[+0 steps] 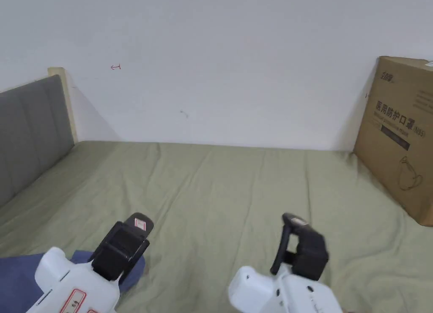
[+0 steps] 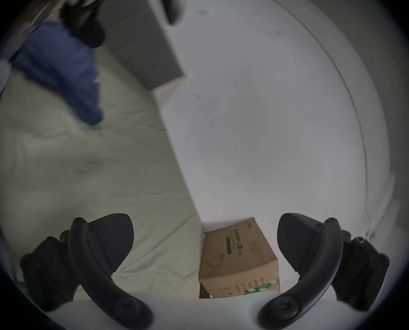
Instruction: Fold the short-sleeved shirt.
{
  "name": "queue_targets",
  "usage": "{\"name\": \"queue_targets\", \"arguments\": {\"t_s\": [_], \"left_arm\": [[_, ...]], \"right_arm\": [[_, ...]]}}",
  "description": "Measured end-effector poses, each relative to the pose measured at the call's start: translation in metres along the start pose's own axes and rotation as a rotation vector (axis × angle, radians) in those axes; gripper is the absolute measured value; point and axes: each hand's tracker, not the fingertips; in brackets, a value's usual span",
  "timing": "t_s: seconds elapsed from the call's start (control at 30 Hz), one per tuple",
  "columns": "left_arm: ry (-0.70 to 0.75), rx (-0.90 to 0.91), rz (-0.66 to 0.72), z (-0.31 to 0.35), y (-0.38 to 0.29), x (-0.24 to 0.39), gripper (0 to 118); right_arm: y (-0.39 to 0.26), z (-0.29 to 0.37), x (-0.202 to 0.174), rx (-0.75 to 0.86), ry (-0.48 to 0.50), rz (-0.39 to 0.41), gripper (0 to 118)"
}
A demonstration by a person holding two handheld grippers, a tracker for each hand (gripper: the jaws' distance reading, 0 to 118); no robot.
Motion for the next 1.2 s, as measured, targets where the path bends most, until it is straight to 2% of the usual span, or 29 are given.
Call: {"name": "queue_targets", "arguments": {"t_s": [0.03, 0.1, 0.2, 0.3, 0.37, 0.4, 0.43, 0.47, 0.5, 0.57, 0.63, 0.73, 0.8, 0.87, 0.9, 0.93, 0.97, 1.0, 1.03, 1.1, 1.17, 1.2], "left_arm": [[0.036, -0.002, -0.035, 0.0, -0.001, -0.002, 115], [0.065, 0.008, -0.127, 0.0, -0.002, 0.003, 115], [0.062, 0.035, -0.383, -0.002, 0.004, 0.039, 115], [0.018, 0.131, -0.75, 0.001, 0.0, 0.079, 115], [0.012, 0.178, -1.03, 0.004, -0.013, 0.099, 115], [0.031, 0.187, -1.116, 0.006, -0.019, 0.101, 116], [0.05, 0.202, -1.172, 0.006, -0.026, 0.103, 116], [0.05, 0.197, -1.172, 0.006, -0.031, 0.103, 116], [0.045, 0.187, -1.162, 0.006, -0.033, 0.102, 116], [0.035, 0.159, -1.116, 0.005, -0.033, 0.1, 116], [0.036, 0.148, -1.091, 0.004, -0.033, 0.101, 116], [0.051, 0.147, -1.095, 0.005, -0.031, 0.103, 115], [0.065, 0.132, -1.101, 0.006, -0.028, 0.104, 114], [0.072, 0.119, -1.088, 0.008, -0.027, 0.102, 104], [0.075, 0.12, -1.073, 0.009, -0.027, 0.101, 90], [0.082, 0.119, -1.06, 0.009, -0.026, 0.101, 64], [0.09, 0.119, -1.052, 0.008, -0.025, 0.099, 45], [0.103, 0.113, -1.049, 0.007, -0.024, 0.099, 30], [0.111, 0.107, -1.055, 0.006, -0.025, 0.099, 18], [0.112, 0.119, -1.073, 0.007, -0.026, 0.098, 2], [0.113, 0.134, -1.102, 0.009, -0.027, 0.099, 0], [0.111, 0.133, -1.104, 0.009, -0.027, 0.099, 0]], "right_arm": [[-0.001, -0.001, -0.004, -0.005, 0.047, -0.043, 118], [0.0, -0.004, 0.004, -0.027, 0.11, -0.216, 118], [-0.008, -0.009, 0.04, -0.033, 0.066, -0.54, 118], [-0.033, -0.012, 0.084, -0.064, -0.011, -0.983, 118], [-0.059, -0.008, 0.096, -0.092, -0.032, -1.34, 118], [-0.07, -0.005, 0.094, -0.095, -0.029, -1.435, 118], [-0.078, -0.001, 0.093, -0.144, -0.059, -1.496, 118], [-0.082, 0.002, 0.09, -0.184, -0.1, -1.474, 118], [-0.084, 0.006, 0.086, -0.128, -0.116, -1.434, 118], [-0.077, 0.011, 0.082, -0.112, -0.167, -1.269, 118], [-0.072, 0.011, 0.086, -0.115, -0.164, -1.217, 118], [-0.071, 0.007, 0.088, -0.076, -0.09, -1.279, 118], [-0.072, 0.007, 0.089, -0.103, -0.085, -1.304, 118], [-0.072, 0.008, 0.089, -0.123, -0.098, -1.303, 111], [-0.072, 0.009, 0.088, -0.114, -0.1, -1.298, 99], [-0.071, 0.011, 0.088, -0.108, -0.117, -1.277, 64], [-0.071, 0.01, 0.088, -0.121, -0.143, -1.249, 31], [-0.071, 0.009, 0.088, -0.131, -0.143, -1.244, 17], [-0.074, 0.011, 0.089, -0.119, -0.132, -1.25, 17], [-0.073, 0.008, 0.089, -0.125, -0.128, -1.229, 17], [-0.072, 0.008, 0.087, -0.127, -0.165, -1.171, 6], [-0.071, 0.009, 0.087, -0.126, -0.174, -1.172, 3]]}}
